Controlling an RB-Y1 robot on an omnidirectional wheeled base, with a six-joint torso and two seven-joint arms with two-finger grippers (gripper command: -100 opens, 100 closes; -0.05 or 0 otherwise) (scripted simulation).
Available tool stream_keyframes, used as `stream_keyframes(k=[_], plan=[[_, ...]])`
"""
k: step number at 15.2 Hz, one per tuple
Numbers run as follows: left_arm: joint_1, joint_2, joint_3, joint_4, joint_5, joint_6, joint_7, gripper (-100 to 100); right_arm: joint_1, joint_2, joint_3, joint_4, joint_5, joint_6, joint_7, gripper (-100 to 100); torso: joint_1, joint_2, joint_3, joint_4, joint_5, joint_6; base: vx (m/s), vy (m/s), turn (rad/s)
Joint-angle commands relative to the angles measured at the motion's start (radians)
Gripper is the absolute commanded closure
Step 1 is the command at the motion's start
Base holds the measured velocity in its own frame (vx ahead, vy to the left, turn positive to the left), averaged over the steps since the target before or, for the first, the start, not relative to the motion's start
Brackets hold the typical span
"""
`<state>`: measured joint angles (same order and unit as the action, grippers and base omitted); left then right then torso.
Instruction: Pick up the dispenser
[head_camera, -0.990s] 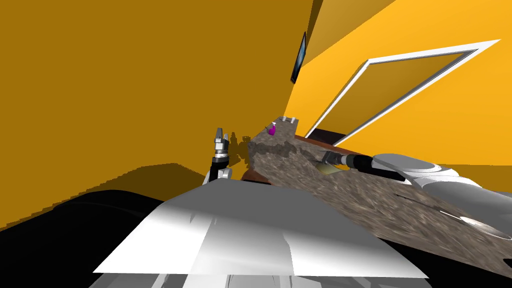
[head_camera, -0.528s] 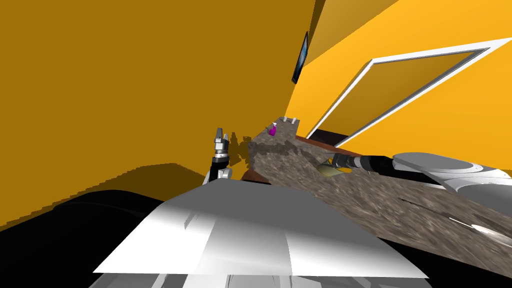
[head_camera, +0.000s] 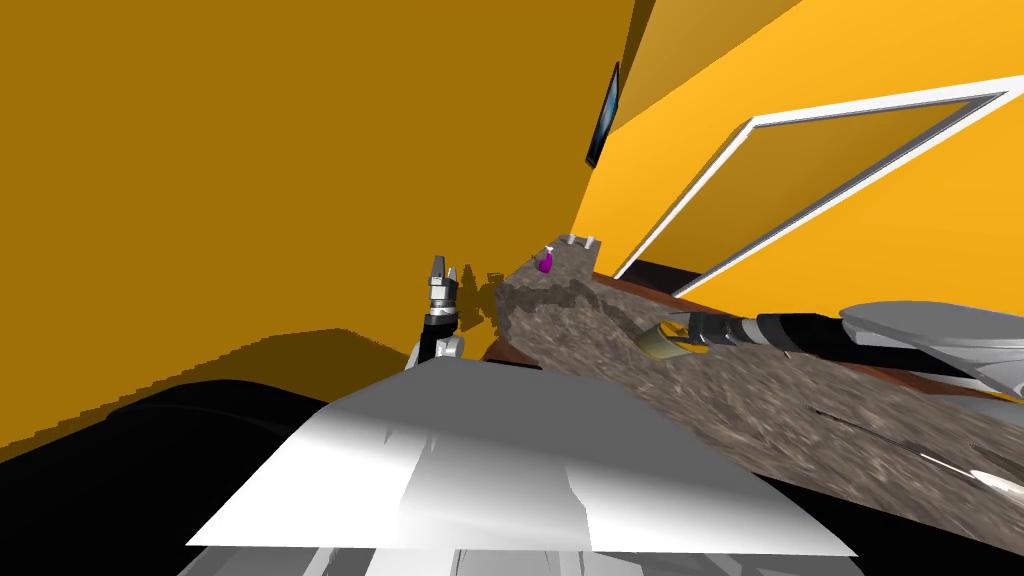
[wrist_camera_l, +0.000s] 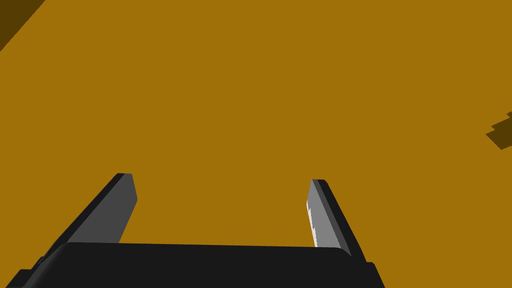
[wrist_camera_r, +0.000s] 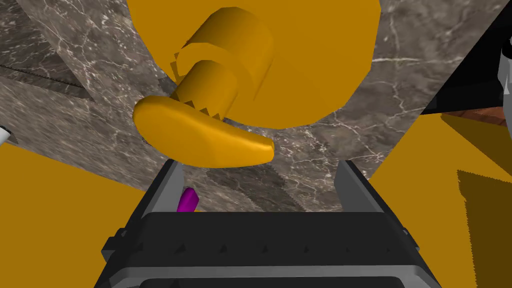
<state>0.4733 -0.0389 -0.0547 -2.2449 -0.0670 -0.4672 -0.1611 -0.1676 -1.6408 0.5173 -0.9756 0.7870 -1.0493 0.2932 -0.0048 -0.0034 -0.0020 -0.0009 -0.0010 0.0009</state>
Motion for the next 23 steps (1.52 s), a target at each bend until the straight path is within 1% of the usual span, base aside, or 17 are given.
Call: stream_keyframes(k=[1,2,3,6,7,9,10,11,12,13,15,16,18,19,21,22,23], plan=[[0.000,0.000,0.000,0.000,0.000,0.000,0.000,0,-0.006,-0.007,0.005,0.007,0.003,-0.028,-0.002,-100,0.000,0.000,0.000,0.000,0.000,0.000,0.031,-0.023,0.006],[0.000,0.000,0.000,0.000,0.000,0.000,0.000,0,-0.007,-0.029,0.015,0.028,0.004,-0.064,0.002,-100,0.001,0.000,0.000,0.000,0.000,0.000,0.037,-0.025,0.013],[0.000,0.000,0.000,0.000,0.000,0.000,0.000,0,-0.007,-0.029,0.015,0.028,0.004,-0.069,0.002,-100,0.001,0.000,0.000,0.000,0.000,0.000,0.040,-0.027,0.016],[0.000,0.000,0.000,0.000,0.000,0.000,0.000,0,-0.009,-0.064,0.031,0.061,0.005,-0.132,0.009,-100,0.000,0.000,0.000,0.000,0.000,0.000,0.048,-0.041,0.012],[0.000,0.000,0.000,0.000,0.000,0.000,0.000,0,-0.009,-0.064,0.031,0.061,0.005,-0.138,0.009,-100,0.000,-0.001,0.000,0.000,0.000,0.000,0.049,-0.044,0.006],[0.000,0.000,0.000,0.000,0.000,0.000,0.000,0,-0.008,-0.086,0.042,0.085,0.006,-0.186,0.016,-100,-0.001,-0.001,0.000,0.000,0.000,0.000,0.049,-0.047,0.001],[0.000,0.000,0.000,0.000,0.000,0.000,0.000,0,-0.007,-0.092,0.045,0.092,0.006,-0.199,0.018,-100,-0.001,-0.001,0.000,0.000,0.000,0.000,-0.009,0.002,0.013],[0.000,0.000,0.000,0.000,0.000,0.000,0.000,0,-0.013,-0.079,0.041,0.092,0.009,-0.183,0.018,-100,0.001,0.001,0.001,0.000,0.000,0.000,0.000,0.000,0.000],[0.000,0.000,0.000,0.000,0.000,0.000,0.000,0,0.014,-0.063,-0.009,0.086,0.045,-0.192,0.009,-100,0.002,0.002,0.001,0.000,0.000,0.000,0.003,0.004,-0.011],[0.000,0.000,0.000,0.000,0.000,0.000,0.000,0,0.014,-0.063,-0.012,0.086,0.045,-0.192,0.009,-100,0.002,0.002,0.001,0.000,0.000,0.000,0.006,0.007,-0.020],[0.000,0.000,0.000,0.000,0.000,0.000,0.000,0,0.036,-0.042,-0.063,0.082,0.085,-0.195,-0.002,-100,0.003,0.002,0.001,0.000,0.000,0.000,0.006,0.008,-0.023],[0.000,0.000,0.000,0.000,0.000,0.000,0.000,0,0.036,-0.042,-0.064,0.082,0.085,-0.195,-0.002,-100,0.003,0.002,0.001,0.000,0.000,0.000,0.005,0.007,-0.019],[0.000,0.000,0.000,0.000,0.000,0.000,0.000,0,0.059,-0.021,-0.117,0.077,0.125,-0.199,-0.014,-100,0.003,0.002,0.001,0.000,0.000,0.000,0.005,0.006,-0.017],[0.000,0.000,0.000,0.000,0.000,0.000,0.000,0,0.059,-0.021,-0.117,0.077,0.125,-0.199,-0.014,-100,0.003,0.002,0.001,0.000,0.000,0.000,0.004,0.005,-0.016],[0.000,0.000,0.000,0.000,0.000,0.000,0.000,0,0.081,-0.001,-0.170,0.072,0.165,-0.202,-0.025,-100,0.003,0.002,0.001,0.001,0.000,0.000,0.004,0.005,-0.015],[0.000,0.000,0.000,0.000,0.000,0.000,0.000,0,0.081,-0.001,-0.170,0.072,0.165,-0.202,-0.025,-100,0.003,0.003,0.001,0.001,0.000,0.000,0.004,0.005,-0.014],[0.000,0.000,0.000,0.000,0.000,0.000,0.000,0,0.092,0.009,-0.196,0.070,0.185,-0.204,-0.031,-100,0.003,0.003,0.001,0.001,0.000,0.000,0.004,0.005,-0.015]])
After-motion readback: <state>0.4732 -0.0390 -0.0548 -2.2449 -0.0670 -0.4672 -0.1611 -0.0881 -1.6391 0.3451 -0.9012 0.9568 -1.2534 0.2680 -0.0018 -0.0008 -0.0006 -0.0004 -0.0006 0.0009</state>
